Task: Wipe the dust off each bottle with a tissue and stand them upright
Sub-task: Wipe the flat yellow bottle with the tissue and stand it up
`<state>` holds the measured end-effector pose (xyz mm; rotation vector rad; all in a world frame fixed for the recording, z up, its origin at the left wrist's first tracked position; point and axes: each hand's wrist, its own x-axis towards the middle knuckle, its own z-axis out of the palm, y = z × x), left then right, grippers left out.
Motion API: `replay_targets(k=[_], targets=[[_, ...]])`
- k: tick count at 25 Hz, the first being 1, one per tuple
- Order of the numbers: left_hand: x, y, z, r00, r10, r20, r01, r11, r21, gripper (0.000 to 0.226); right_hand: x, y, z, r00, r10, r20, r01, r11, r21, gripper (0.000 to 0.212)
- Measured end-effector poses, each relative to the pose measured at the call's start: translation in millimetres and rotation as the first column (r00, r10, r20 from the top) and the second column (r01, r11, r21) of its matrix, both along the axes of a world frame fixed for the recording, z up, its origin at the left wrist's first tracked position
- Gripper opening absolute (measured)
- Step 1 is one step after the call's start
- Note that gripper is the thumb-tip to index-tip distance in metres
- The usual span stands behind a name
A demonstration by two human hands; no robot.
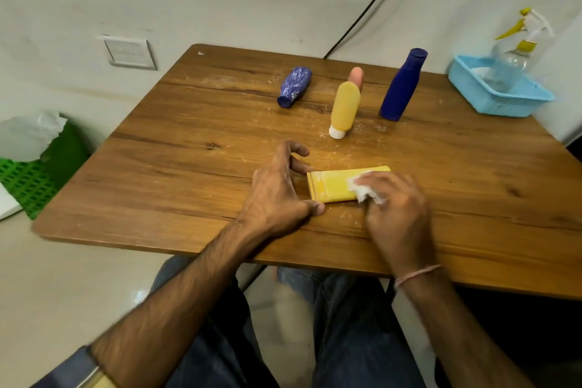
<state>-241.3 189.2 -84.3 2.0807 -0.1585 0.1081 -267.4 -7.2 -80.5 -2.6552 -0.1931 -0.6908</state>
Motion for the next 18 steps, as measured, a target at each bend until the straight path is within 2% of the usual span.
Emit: replay_targets(k=[2,3,4,7,8,9,12,14,15,18], targets=[[1.6,-0.4,0.1,1.000,-0.003,-0.009,0.003,1.000,0.013,0.088,7.5,-13.5,6.3,0.981,-0.193,0.006,0.193,0.980,0.047,0.037],[1.5,-0.8,-0.3,1.000,-0.001,-0.009,0.001,1.000,0.011,0.088,7.9,-3.2,7.7,0.976,-0.217,0.021,0.216,0.974,0.063,0.037],[1.1,-1.1,-0.6,1.000,0.004,-0.002,-0.004,1.000,0.005,0.087,5.8,15.1,6.9,0.985,-0.170,0.032,0.167,0.984,0.068,0.036],[-0.7,-1.4,-2.7,0.999,0.005,0.054,-0.004,1.000,-0.021,0.076,-7.9,60.3,-1.4,0.988,0.156,-0.002,-0.156,0.986,0.064,0.036],[-0.8,-1.5,-2.4,0.998,0.004,0.062,-0.003,1.000,-0.019,0.075,-4.1,57.7,-0.4,0.981,0.193,-0.014,-0.192,0.979,0.067,0.035],[-0.7,-1.6,-1.5,0.999,0.006,0.054,-0.005,1.000,-0.007,0.078,3.5,47.9,2.5,0.987,0.158,-0.036,-0.155,0.985,0.074,0.035],[1.7,-1.9,-0.8,1.000,0.007,0.017,-0.007,1.000,0.019,0.088,24.7,9.8,12.8,0.984,-0.133,-0.115,0.142,0.987,0.075,0.029],[2.7,-2.4,-1.5,1.000,0.003,0.014,-0.003,1.000,0.015,0.089,25.2,21.2,15.1,0.980,-0.169,-0.105,0.177,0.982,0.072,0.029],[2.8,-2.5,-2.3,1.000,-0.001,0.022,0.001,1.000,0.007,0.088,20.5,37.0,15.3,0.988,-0.115,-0.102,0.123,0.990,0.069,0.028],[1.6,-1.3,-3.8,0.998,-0.006,0.070,0.007,1.000,-0.024,0.079,5.4,66.1,5.1,0.977,0.195,-0.084,-0.189,0.979,0.073,0.038]])
